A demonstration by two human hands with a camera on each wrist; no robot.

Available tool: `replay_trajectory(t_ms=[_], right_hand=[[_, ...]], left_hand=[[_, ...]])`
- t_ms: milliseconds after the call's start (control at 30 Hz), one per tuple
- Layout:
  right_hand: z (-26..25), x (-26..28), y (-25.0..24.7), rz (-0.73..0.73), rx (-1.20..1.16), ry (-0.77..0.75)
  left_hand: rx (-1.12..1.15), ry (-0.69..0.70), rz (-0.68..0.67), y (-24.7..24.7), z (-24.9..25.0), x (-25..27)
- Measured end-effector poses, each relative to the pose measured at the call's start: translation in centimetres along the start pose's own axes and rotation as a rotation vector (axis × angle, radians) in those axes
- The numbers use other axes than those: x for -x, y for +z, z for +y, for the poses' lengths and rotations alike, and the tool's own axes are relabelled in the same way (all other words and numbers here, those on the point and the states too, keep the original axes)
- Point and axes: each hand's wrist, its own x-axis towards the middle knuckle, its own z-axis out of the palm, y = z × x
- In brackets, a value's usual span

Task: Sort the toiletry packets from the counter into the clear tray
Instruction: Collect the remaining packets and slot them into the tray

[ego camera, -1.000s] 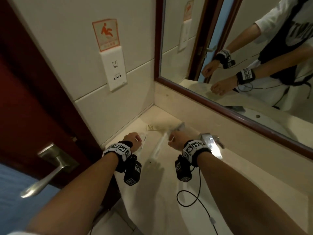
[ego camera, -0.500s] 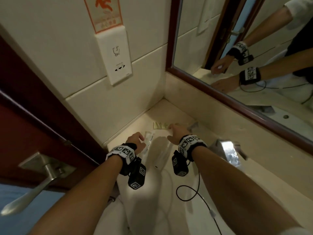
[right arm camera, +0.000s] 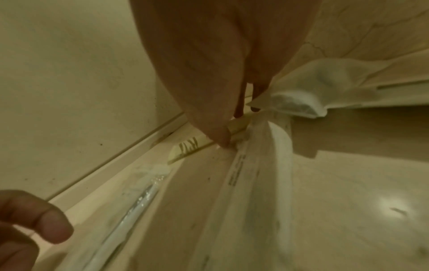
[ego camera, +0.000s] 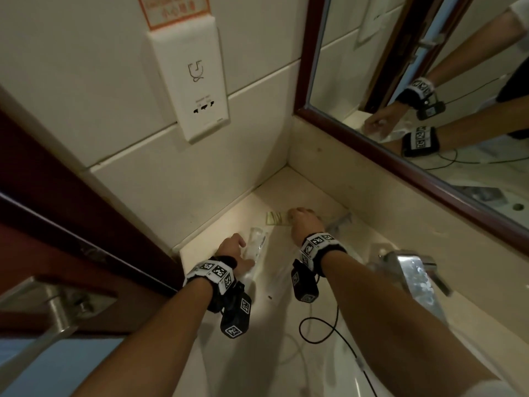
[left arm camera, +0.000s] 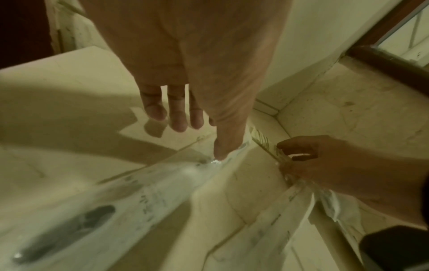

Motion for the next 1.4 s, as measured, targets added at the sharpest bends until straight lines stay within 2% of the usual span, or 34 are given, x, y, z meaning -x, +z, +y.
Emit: replay_trajectory(t_ms=[133,400,567,700,833,900,1033,1200,1400], right_hand=[[0.0,-0.2,0.8,0.057,0.039,-0.009],[-1.0,0.2,1.0,0.105,0.127,-0.021],[-1.3,1.3,0.3,0.227,-0.006,-0.084],[-1.5,2.6,-1.9,0.347,-0.115,-0.143],[-1.6,4.8,-4.9,0.46,-0.302,-0.129],[-1.4,6.4,-6.6,0.487,-0.411,-0.104],[-0.4,9.0,-8.8,0.483,-0.594,0.096],[2.5,13.9,-10.9,0.649,-0.735,0.146],[7.4,20.7,-11.6,0.709,-0.817,0.28]], left_hand=[[-0.059,0.009,0.001,0.3,0.0,-0.2],[0.033,-0.061,0.008,0.7,0.4,0.6],[0.027,-0.04,0.018,0.2,0.8,1.4],[0.051,-0.025,0.054,-0.8,1.3,2.3],[0.103,0.008,0.099,-2.2,2.1,3.7],[0.125,0.032,0.114,-2.9,2.9,4.7],[0.108,0.099,0.126,-3.9,4.8,6.7],[0.121,0.189,0.13,-3.7,8.3,9.9],[0.02,0.349,0.113,-1.3,12.4,13.8]])
